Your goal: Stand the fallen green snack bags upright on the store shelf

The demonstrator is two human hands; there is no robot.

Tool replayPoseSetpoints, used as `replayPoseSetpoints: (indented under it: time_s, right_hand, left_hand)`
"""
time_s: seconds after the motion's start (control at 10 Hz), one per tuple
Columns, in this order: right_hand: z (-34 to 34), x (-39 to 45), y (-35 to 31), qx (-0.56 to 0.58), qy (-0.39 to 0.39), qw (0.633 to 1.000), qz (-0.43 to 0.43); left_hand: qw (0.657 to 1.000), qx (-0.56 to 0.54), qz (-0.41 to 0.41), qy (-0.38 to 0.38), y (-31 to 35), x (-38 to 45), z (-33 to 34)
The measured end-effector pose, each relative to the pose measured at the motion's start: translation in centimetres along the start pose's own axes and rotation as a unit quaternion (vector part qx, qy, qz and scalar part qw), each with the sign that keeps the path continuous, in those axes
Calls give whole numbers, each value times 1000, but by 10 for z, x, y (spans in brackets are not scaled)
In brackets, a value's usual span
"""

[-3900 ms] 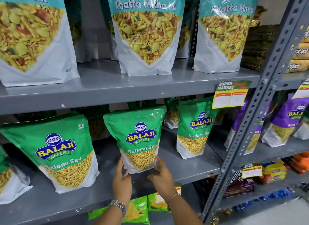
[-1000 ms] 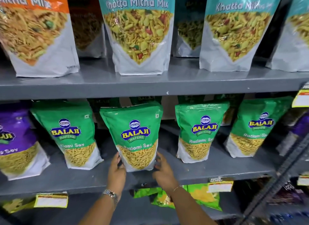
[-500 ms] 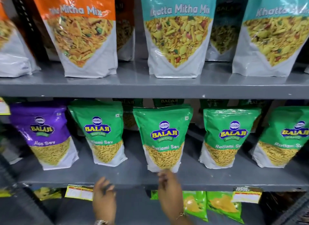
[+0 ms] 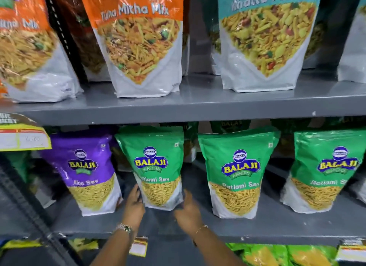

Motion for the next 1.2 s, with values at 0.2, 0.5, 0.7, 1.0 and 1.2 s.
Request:
replayPoseSetpoints:
  time_s: [0.2,0.5,0.7,1.0,1.2]
  right_hand:
    - [5,-19,-12,32,-21,999,-26]
    - [3,-32,-15,27,-46,999,-2]
    - [3,-31,-15,26,-47,999,-2]
    - [6,-31,-13,-2,-54,998,-20]
    - [-3,-50,9,68,-82,993,51]
  left_hand:
    - [997,-64,-46,-5,-16,-20,-3]
    - [994,-79,-71,-3,-20,-47,-9]
    - [996,-55,-76,5,-26,-42,-10]
    - [995,-68,-68,9,-25,-41,-10]
    - [995,-72,-76,4,-31,-66,-18]
Point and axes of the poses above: each hand's wrist, its own x-axis towards the middle knuckle, its own z-axis out of the palm, y = z × x, the point moved 7 cm from there along x, towards the middle knuckle, and after that the axes turned 12 degrees about x, right-handed, at the moved point
